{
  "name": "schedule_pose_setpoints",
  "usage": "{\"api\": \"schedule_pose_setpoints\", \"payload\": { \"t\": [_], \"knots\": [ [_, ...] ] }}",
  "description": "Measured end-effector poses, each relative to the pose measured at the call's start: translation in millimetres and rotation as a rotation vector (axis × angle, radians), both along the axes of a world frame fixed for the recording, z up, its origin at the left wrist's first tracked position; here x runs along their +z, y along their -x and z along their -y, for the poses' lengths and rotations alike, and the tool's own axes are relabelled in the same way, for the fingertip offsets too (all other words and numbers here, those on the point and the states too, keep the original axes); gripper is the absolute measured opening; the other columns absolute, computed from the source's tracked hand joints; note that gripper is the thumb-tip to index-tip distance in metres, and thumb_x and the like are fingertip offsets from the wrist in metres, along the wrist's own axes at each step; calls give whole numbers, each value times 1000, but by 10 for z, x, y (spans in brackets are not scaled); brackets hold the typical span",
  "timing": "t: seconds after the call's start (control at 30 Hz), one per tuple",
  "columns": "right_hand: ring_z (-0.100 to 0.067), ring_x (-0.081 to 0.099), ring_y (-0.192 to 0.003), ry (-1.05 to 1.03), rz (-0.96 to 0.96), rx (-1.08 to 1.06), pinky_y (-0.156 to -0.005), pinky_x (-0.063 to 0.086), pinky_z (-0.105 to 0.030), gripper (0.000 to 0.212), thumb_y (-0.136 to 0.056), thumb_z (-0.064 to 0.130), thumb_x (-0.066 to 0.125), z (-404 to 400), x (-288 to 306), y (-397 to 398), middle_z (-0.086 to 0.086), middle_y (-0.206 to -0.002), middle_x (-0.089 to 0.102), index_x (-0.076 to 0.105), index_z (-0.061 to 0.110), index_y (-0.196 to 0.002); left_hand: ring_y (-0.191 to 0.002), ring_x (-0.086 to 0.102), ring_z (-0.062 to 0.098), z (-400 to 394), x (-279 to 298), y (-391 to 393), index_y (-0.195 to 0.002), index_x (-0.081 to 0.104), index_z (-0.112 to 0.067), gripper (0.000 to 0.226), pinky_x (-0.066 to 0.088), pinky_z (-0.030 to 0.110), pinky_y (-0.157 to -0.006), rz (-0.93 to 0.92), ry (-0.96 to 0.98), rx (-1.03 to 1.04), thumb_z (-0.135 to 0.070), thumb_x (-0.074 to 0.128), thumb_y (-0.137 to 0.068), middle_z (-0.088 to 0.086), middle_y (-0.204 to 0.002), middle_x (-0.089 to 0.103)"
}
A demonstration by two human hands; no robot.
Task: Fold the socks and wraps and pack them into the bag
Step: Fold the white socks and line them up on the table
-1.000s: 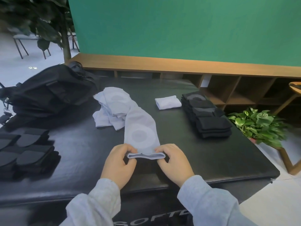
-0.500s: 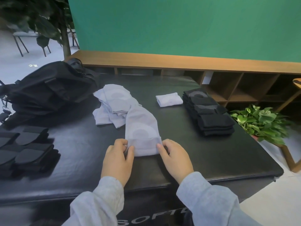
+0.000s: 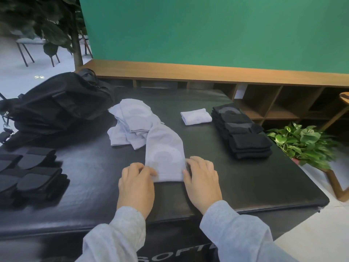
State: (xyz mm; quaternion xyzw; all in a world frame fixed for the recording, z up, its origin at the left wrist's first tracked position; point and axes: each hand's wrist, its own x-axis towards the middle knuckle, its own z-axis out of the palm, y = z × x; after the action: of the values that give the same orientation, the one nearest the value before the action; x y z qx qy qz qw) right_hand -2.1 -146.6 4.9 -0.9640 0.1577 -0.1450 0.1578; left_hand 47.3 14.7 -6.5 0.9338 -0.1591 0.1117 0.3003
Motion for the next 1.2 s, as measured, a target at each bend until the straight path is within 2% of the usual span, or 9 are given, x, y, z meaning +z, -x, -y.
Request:
{"api": "schedule_pose_setpoints", "payload": {
  "t": [0.13,0.37,0.53,0.6,0.7,0.87,0.97,1.07,1.2],
  "knots": [
    [-10,16,-134,-22,-40,2,-108,17,-30,40,-97,47,31,-11,20,4,14,-147,29,53,27,-123,-116,27,14,16,44,35,-99,61,-27,13,24,32,-98,-1,-21,2,-29,50,-91,-8,-117,45],
    [-2,27,-120,0,69,62,-98,15,-19,35,-94,44,38,-3,7,48,18,-125,47,67,24,-89,-138,8,12,36,83,33,-131,44,-29,47,16,34,-113,-94,-100,-21,-53,35,-91,-8,-149,20],
    [5,32,-105,-3,110,229,-93,10,-11,42,-90,46,40,-6,-20,92,20,-108,55,66,19,-71,-141,-5,10,41,88,36,-143,28,-30,68,7,33,-115,-111,-178,-101,-66,34,-85,-12,-154,3],
    [6,33,-104,-33,141,206,-93,14,-13,37,-91,44,41,-2,-21,90,19,-108,56,64,19,-76,-137,5,6,17,71,48,-135,41,-33,64,14,32,-114,-67,-138,-169,-67,34,-81,-14,-148,19],
    [-3,35,-119,-38,110,111,-99,16,-17,36,-94,43,33,-8,-7,62,16,-122,50,59,25,-110,-113,30,2,-23,45,63,-102,64,-33,52,36,33,-101,44,-14,-274,-63,34,-72,-20,-111,46],
    [-7,39,-118,30,19,9,-111,16,-28,36,-95,43,30,-31,-6,44,15,-120,51,55,28,-116,-104,34,-1,-8,74,84,-99,57,-41,57,22,22,-99,22,-111,-326,-78,32,-62,-26,-103,45],
    [-8,42,-108,48,19,-18,-111,18,-31,29,-95,42,33,-26,5,52,15,-109,53,56,29,-106,-112,34,2,-13,47,61,-104,55,-40,43,18,22,-101,32,-142,-303,-70,45,-74,-25,-108,44],
    [-10,43,-90,45,78,-1,-102,23,-27,28,-94,38,35,-33,9,72,12,-87,54,58,25,-82,-112,41,12,-12,0,38,-97,63,-32,15,24,26,-96,81,-46,-231,-35,65,-83,-16,-109,51],
    [-12,45,-76,-17,130,165,-81,26,-22,51,-86,48,22,-34,2,105,6,-70,54,55,15,-67,-116,38,18,-1,-48,6,-98,68,-23,21,30,33,-98,62,-7,-57,-8,62,-84,-4,-116,53]
  ]
}}
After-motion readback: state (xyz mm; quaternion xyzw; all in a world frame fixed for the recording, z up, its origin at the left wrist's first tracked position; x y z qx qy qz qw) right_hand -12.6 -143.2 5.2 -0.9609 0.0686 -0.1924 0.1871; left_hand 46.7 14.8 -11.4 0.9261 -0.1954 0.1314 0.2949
